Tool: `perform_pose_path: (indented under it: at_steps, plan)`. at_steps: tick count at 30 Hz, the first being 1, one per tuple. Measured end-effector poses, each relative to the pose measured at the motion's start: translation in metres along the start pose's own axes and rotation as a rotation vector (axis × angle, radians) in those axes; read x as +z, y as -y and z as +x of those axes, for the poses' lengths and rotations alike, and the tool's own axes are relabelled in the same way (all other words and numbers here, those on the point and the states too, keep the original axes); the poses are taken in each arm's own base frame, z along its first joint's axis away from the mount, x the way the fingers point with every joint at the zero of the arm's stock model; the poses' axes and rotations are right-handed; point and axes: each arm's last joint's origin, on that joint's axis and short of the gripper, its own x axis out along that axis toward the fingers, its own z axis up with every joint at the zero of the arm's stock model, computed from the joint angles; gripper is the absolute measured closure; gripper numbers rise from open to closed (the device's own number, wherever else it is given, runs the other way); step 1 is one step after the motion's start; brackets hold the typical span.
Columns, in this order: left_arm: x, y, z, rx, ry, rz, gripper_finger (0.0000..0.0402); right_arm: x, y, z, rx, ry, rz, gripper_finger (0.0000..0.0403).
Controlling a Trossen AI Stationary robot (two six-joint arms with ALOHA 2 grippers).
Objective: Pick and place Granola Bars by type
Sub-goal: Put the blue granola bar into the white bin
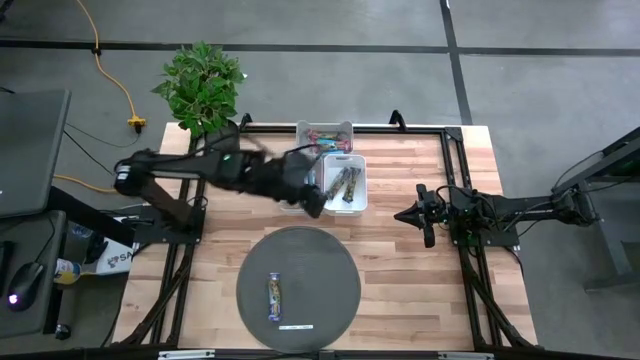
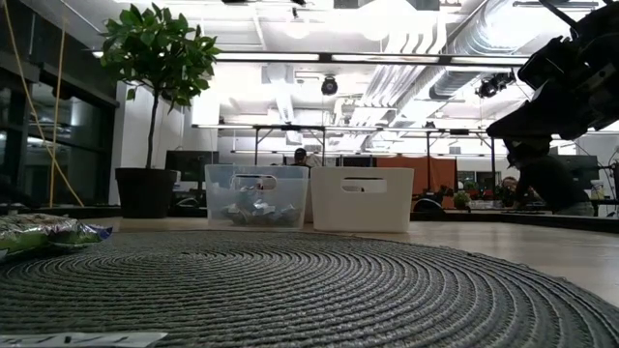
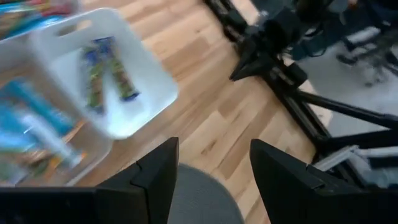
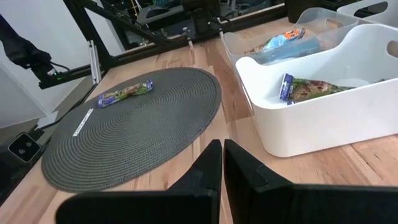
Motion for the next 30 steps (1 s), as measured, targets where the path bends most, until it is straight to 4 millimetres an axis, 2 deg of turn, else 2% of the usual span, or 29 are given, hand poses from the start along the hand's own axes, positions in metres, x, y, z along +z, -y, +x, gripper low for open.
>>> perform_pose_path:
  at_steps: [6, 14, 20, 24, 30]
  plan:
    - [-0.044, 0.010, -0.045, 0.105, 0.050, -0.071, 0.0207, 0.000, 0.000, 0.000, 0.000, 0.000, 0.000, 0.0402]
    - [-0.108, 0.014, -0.076, 0.231, 0.038, -0.244, 0.0207, 0.000, 0.000, 0.000, -0.001, -0.002, 0.000, 0.0402]
    - [-0.152, 0.018, -0.085, 0.296, 0.010, -0.357, 0.0207, 0.000, 0.000, 0.000, 0.000, 0.000, 0.000, 0.0402]
    - [-0.178, 0.023, -0.084, 0.338, -0.019, -0.411, 0.0207, 0.000, 0.000, 0.000, 0.000, 0.000, 0.000, 0.0402]
    - [-0.216, 0.028, -0.068, 0.474, -0.102, -0.470, 0.0207, 0.000, 0.000, 0.000, 0.000, 0.000, 0.000, 0.0402]
